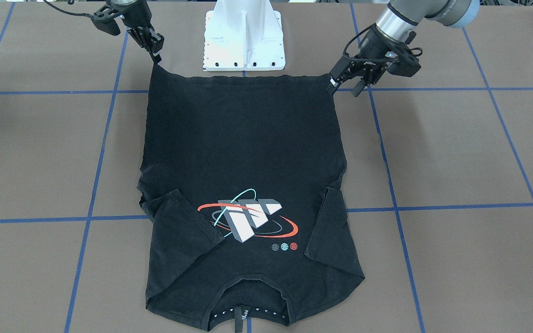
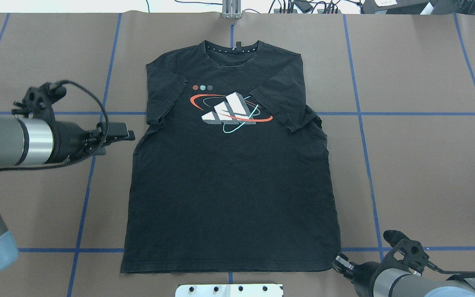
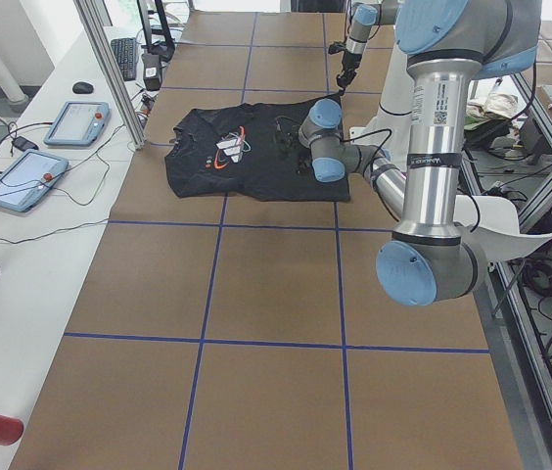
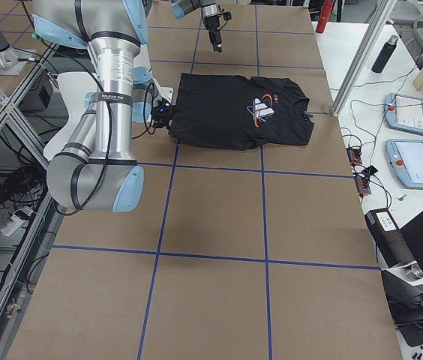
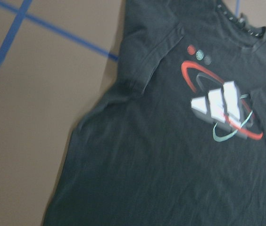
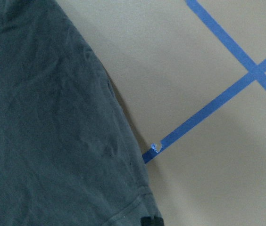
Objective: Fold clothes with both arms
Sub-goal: 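Move the left gripper down to the other hem corner nearest the robot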
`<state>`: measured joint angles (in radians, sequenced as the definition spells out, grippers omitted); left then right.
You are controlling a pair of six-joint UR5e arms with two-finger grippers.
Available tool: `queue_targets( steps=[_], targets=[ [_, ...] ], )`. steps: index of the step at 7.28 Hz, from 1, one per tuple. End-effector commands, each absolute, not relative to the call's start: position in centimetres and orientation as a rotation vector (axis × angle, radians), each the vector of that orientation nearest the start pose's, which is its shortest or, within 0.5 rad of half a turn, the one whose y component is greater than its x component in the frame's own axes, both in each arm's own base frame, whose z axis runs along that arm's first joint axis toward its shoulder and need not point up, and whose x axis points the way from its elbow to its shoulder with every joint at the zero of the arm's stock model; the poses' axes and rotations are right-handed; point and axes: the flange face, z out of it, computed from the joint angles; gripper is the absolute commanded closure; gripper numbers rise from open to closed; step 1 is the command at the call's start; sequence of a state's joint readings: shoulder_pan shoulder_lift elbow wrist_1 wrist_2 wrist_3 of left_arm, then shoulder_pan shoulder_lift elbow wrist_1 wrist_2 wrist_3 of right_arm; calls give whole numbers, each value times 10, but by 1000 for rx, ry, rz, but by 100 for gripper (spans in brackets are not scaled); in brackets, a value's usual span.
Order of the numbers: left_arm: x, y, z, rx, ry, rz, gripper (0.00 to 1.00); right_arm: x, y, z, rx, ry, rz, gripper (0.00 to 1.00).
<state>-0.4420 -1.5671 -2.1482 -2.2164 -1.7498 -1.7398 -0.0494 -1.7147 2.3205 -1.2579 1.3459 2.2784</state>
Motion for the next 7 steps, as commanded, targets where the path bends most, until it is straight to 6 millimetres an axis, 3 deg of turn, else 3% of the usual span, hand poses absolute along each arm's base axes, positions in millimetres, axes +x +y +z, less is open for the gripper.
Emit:
queue_targets(
  steps=[1,2,3,4,7],
  targets=[
    [393,-235,335,-62,1184,-387,1,-407,-136,338,-148,-953,713,100],
    [413,-210,347,-84,1157,-410,1,-408,-140,340,-141,-949,721,100],
    [428,-197,363,-102,1119,-396,10,-407,-144,341,-136,-949,730,100],
    [437,-185,372,-118,1098,-377,11,-405,-146,341,-133,-949,736,100],
    [448,-177,387,-130,1062,-368,18,-404,-149,340,-132,-953,743,100]
  ],
)
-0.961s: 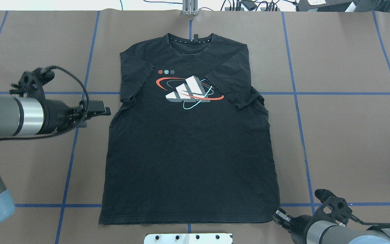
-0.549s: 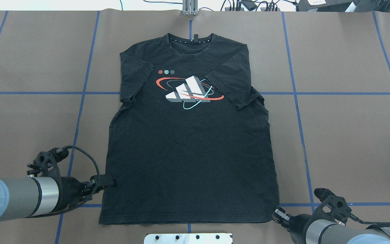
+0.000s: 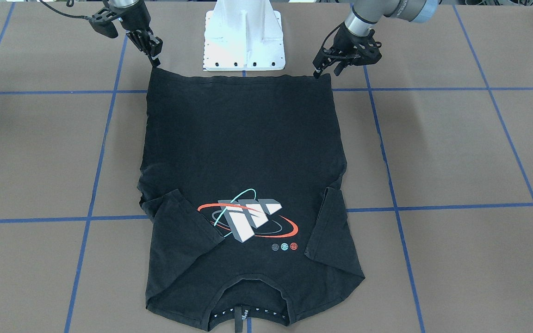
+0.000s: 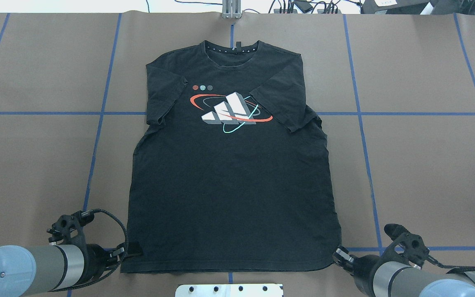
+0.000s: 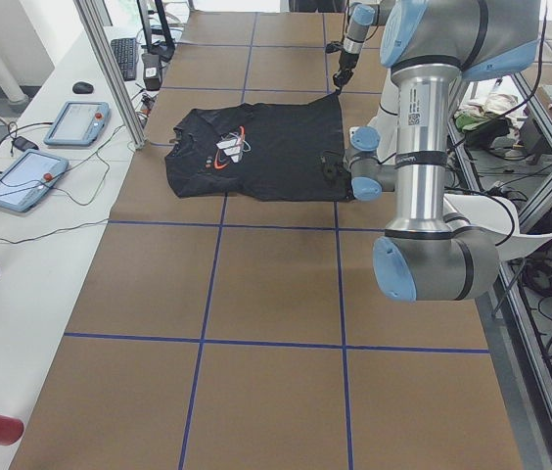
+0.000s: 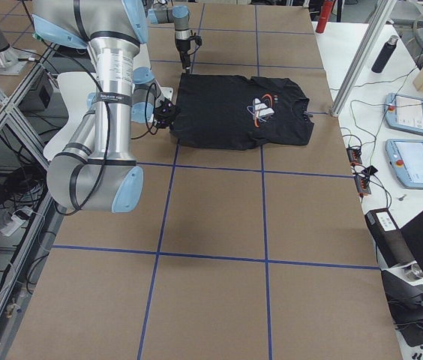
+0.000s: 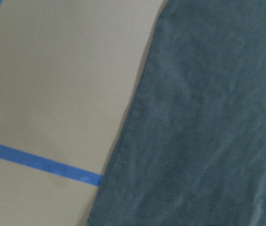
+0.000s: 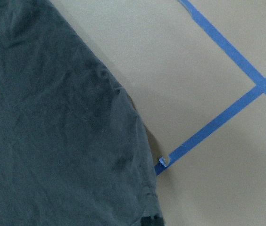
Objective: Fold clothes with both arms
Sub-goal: 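Move the left gripper down to the other hem corner nearest the robot, then grasp both hem corners with the left and right grippers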
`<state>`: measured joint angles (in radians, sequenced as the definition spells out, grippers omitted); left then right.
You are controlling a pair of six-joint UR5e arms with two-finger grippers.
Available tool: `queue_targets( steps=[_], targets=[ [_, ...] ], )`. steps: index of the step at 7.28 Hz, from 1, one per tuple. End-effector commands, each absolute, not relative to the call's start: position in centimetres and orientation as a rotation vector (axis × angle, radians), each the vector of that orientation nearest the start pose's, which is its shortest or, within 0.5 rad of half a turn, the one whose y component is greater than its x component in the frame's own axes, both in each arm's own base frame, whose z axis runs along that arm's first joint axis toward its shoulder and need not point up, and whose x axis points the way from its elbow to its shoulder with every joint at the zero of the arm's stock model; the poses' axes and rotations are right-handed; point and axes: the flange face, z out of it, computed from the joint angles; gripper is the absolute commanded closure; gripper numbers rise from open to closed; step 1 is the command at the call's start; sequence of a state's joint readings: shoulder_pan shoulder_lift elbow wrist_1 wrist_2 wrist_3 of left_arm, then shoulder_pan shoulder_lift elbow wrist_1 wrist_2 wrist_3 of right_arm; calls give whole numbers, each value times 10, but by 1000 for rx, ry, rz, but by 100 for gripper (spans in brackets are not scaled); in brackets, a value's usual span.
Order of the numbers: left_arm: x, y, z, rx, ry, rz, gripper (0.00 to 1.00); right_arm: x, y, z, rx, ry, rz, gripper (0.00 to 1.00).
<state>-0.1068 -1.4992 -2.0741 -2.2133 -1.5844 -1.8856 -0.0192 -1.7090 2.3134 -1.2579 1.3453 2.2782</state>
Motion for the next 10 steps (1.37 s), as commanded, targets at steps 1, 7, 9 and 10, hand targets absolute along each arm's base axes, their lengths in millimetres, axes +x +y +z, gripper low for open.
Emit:
queue_targets(
  steps=[1,7,9,10],
  targets=[
    [450,-175,389,-131,1057,-366,22,-404,-149,340,-132,-953,743,100],
    [458,-169,395,-158,1043,-385,34,-403,-151,337,-132,-960,748,100],
    [456,-169,396,-158,1040,-386,34,-403,-152,336,-132,-961,750,100],
    [457,-168,397,-160,1038,-384,34,-403,-152,336,-131,-961,751,100]
  ],
)
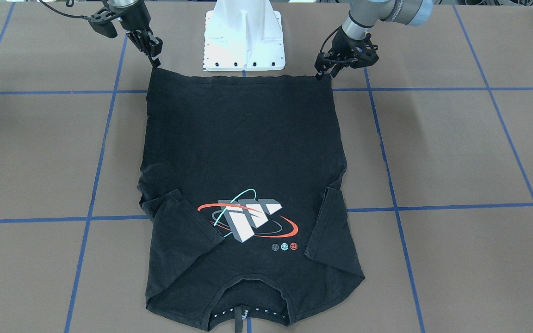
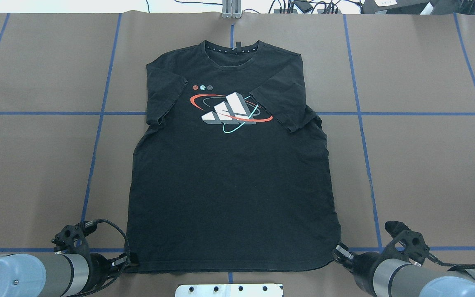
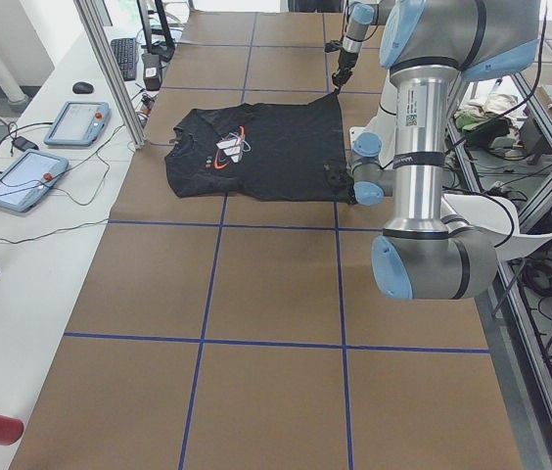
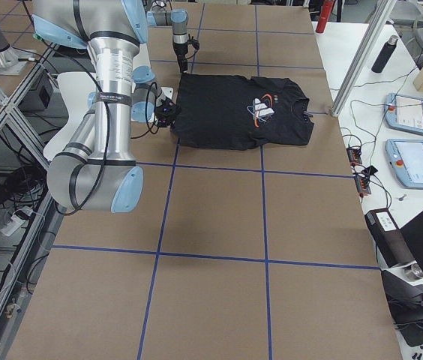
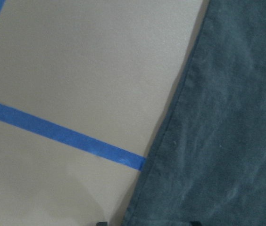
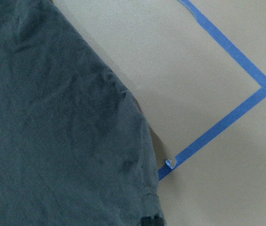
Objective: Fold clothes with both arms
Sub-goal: 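Grasp both hem corners with the left and right grippers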
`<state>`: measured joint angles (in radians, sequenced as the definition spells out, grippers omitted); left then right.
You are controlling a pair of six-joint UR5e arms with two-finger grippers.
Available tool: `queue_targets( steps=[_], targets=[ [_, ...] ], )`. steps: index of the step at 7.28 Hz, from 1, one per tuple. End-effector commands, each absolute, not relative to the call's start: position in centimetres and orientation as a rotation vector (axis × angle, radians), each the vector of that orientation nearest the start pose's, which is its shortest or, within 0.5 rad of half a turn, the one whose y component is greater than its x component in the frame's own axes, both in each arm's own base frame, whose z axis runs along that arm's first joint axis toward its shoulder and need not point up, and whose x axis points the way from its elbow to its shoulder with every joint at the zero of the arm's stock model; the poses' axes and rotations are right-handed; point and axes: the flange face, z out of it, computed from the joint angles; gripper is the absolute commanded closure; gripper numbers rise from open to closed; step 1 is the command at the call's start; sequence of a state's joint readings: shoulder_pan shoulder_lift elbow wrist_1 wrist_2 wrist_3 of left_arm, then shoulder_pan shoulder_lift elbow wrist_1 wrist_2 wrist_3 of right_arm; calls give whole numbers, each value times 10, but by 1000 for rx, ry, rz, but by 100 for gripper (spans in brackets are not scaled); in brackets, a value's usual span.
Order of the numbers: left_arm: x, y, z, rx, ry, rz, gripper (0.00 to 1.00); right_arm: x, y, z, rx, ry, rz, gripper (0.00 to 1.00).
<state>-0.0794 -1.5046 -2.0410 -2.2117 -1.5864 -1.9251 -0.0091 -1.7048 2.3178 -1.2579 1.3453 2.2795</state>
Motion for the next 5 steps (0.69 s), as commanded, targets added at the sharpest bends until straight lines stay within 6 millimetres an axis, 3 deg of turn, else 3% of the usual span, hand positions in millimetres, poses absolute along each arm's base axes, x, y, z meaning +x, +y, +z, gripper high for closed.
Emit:
queue_targets(
  steps=[1,2,3,4,5],
  targets=[
    [458,-165,397,-164,1036,-377,36,-403,-153,337,-130,-960,753,100],
    [459,-163,398,-166,1034,-373,46,-402,-154,337,-128,-961,755,100],
    [459,-163,399,-169,1030,-379,66,-402,-155,337,-127,-961,757,100],
    [458,-163,398,-171,1033,-378,93,-402,-156,336,-127,-962,758,100],
    [458,-162,397,-172,1033,-377,100,-402,-156,336,-127,-962,758,100]
  ],
)
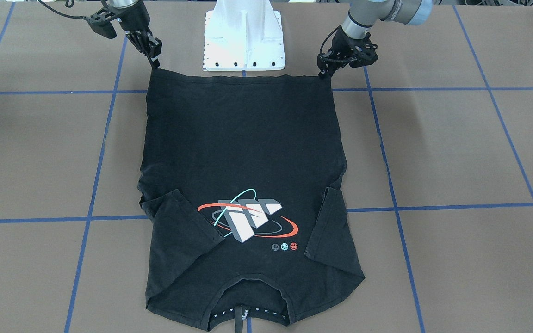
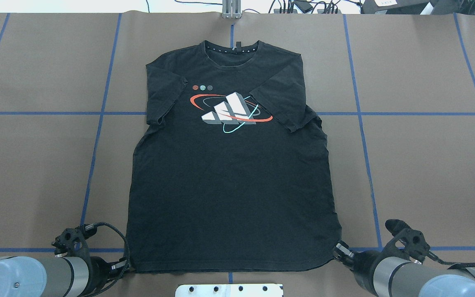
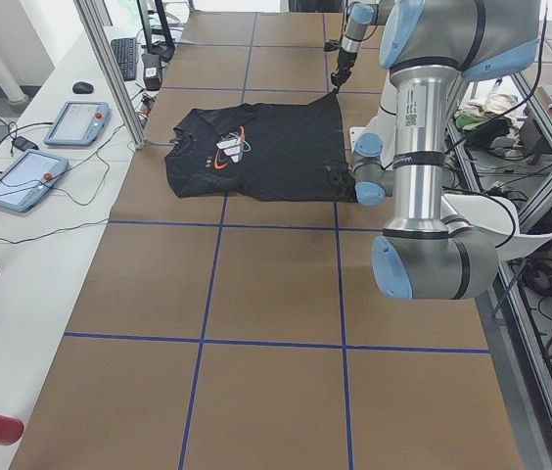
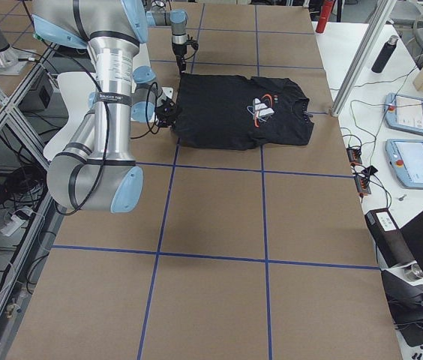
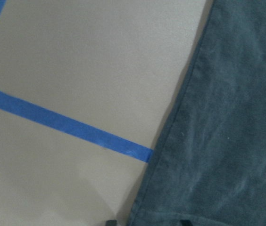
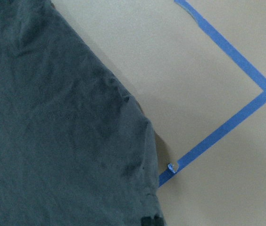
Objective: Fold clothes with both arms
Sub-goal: 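Grasp both hem corners with the left and right grippers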
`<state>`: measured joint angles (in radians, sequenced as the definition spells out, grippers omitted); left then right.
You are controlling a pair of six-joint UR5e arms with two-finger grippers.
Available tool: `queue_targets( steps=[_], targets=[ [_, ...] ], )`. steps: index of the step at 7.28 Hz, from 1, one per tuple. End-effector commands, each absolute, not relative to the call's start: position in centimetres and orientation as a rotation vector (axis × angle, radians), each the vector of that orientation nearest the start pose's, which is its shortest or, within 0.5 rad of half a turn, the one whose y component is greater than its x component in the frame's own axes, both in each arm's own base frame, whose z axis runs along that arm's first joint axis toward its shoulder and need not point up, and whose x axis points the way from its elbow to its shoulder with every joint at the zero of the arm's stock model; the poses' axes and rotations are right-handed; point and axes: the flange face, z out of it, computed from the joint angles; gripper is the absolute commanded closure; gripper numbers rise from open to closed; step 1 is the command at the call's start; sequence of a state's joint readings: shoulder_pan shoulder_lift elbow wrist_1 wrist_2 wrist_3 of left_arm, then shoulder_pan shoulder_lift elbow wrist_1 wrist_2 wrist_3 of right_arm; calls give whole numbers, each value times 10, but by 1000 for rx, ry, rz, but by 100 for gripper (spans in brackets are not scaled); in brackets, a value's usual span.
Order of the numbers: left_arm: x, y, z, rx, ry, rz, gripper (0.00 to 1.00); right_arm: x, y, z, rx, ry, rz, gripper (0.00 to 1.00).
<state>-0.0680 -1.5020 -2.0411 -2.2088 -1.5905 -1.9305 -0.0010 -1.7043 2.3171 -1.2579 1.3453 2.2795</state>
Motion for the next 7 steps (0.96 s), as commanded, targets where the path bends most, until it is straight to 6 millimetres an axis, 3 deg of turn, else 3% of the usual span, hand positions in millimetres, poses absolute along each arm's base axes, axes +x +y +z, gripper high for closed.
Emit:
queue_targets(
  steps=[1,4,5,7],
  targets=[
    [455,-163,394,-169,1018,-380,100,-401,-156,336,-128,-964,758,100],
    [428,-157,343,-209,1020,-356,100,-396,-158,330,-134,-976,760,100],
    [420,-159,330,-211,1045,-358,100,-385,-158,320,-146,-992,759,100],
    [384,-159,286,-232,1137,-348,100,-355,-156,288,-182,-1013,750,100]
  ],
)
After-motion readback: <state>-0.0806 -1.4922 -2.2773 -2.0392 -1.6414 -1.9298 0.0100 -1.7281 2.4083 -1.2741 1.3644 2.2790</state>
